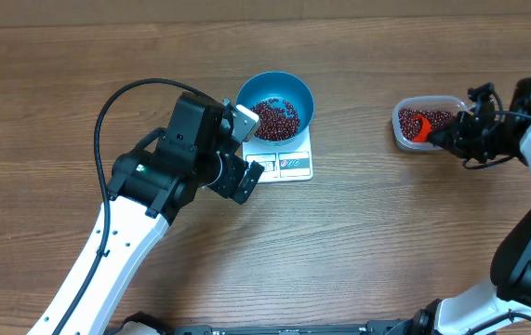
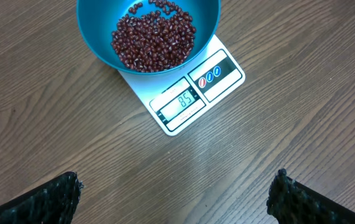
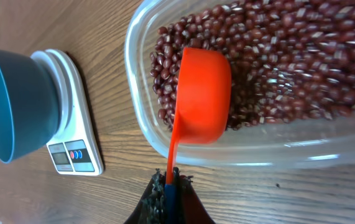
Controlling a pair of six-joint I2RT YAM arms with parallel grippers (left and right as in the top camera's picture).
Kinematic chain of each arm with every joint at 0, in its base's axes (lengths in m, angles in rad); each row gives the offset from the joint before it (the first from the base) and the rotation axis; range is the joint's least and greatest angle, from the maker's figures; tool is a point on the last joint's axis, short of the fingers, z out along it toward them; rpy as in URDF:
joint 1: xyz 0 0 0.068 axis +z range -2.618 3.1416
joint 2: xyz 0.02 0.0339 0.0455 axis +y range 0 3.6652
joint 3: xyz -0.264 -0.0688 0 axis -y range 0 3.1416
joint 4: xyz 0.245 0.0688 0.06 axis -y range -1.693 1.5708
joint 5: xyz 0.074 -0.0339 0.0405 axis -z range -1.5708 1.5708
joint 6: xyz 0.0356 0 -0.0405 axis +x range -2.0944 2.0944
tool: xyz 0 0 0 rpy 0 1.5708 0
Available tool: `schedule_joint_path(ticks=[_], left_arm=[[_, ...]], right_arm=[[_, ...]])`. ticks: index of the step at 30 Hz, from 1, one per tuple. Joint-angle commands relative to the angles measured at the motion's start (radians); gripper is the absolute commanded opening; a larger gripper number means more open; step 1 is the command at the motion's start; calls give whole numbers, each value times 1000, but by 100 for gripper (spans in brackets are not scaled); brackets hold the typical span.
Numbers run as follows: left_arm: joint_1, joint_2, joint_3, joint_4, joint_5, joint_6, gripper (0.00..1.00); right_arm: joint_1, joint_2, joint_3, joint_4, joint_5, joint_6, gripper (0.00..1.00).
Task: Scoop item into bowl and weigh 150g on scale
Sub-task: 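Dip the red scoop into the tub beans with the right gripper, then lift the filled scoop and carry it left over the teal bowl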
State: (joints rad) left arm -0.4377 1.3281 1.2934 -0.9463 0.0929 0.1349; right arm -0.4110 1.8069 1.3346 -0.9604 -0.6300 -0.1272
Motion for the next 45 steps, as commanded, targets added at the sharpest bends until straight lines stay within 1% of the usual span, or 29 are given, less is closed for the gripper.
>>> schedule_joint_path(ticks=[1, 9, 18, 22, 32, 38, 45], left_arm=[[1, -8, -8, 1, -7, 18, 100], [1, -8, -8, 1, -7, 18, 100], [0, -8, -9, 2, -7, 18, 100], [0, -8, -9, 2, -7, 19, 100], [0, -8, -9, 2, -7, 19, 100], [0, -8, -9, 2, -7, 19, 99], [0, -8, -9, 2, -7, 19, 100]], right_arm=[[-35, 3, -5, 2, -64, -2, 4], [-105, 3, -5, -1, -166, -1, 4], [-169, 3, -5, -46, -231, -8, 4], [-187, 3, -5, -53, -338, -34, 4], [-193, 2, -5, -46, -552, -40, 4], [-154, -2, -2, -35, -609, -39, 4], [-31, -12, 37, -29, -658, -34, 4]])
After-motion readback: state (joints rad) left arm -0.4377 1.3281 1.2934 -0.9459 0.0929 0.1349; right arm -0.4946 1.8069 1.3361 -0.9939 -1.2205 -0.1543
